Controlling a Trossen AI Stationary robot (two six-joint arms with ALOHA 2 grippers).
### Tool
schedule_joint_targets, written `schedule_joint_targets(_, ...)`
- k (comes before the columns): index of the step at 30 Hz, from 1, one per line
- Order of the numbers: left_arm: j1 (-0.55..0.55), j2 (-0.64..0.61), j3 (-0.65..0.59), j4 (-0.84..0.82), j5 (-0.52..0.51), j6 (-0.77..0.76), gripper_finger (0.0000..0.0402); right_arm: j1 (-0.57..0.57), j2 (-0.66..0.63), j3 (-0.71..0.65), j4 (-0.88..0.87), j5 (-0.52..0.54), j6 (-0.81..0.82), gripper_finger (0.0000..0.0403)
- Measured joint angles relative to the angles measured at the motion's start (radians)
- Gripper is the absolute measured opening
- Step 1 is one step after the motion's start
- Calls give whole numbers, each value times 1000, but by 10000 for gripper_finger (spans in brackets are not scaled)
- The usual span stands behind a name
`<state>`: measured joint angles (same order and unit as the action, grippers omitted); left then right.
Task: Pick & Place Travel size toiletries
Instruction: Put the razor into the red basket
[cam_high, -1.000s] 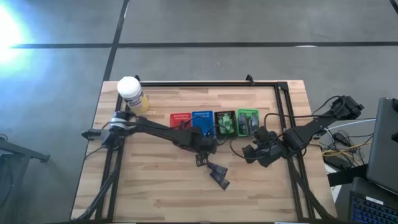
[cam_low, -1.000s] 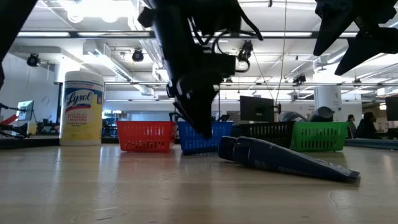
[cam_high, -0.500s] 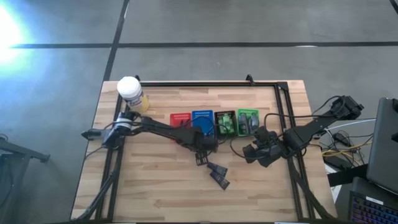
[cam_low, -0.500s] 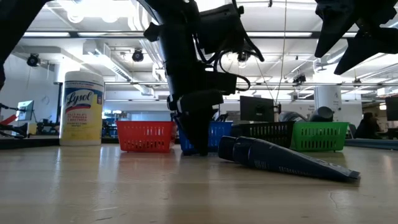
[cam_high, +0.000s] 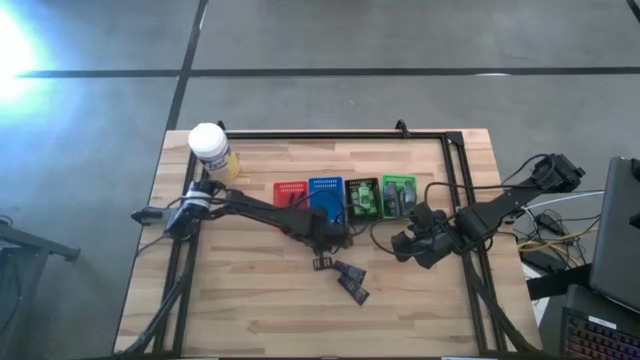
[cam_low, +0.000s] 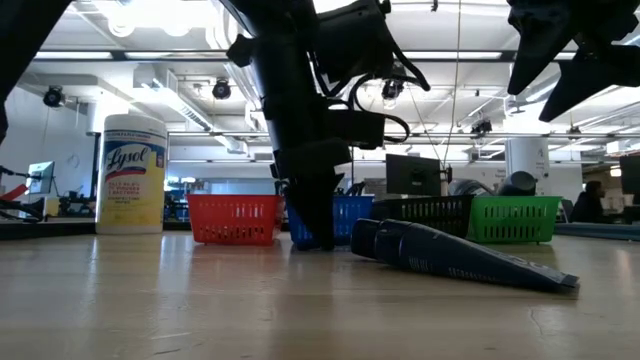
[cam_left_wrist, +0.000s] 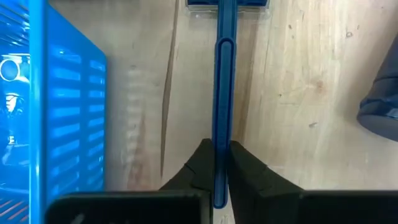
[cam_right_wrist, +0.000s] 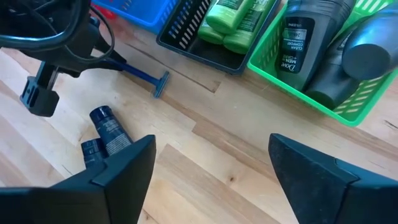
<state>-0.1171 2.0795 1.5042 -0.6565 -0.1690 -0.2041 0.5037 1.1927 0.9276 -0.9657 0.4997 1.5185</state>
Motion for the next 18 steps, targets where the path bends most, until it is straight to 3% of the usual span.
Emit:
schedule_joint_targets(10,-54,-39,-7,-57,2,-87,23,-1,0,0,-6,0,-3,327)
schedule_joint_targets(18,-116,-167,-6,-103,-6,-307,23,0,0,0,-12,0,-7,331)
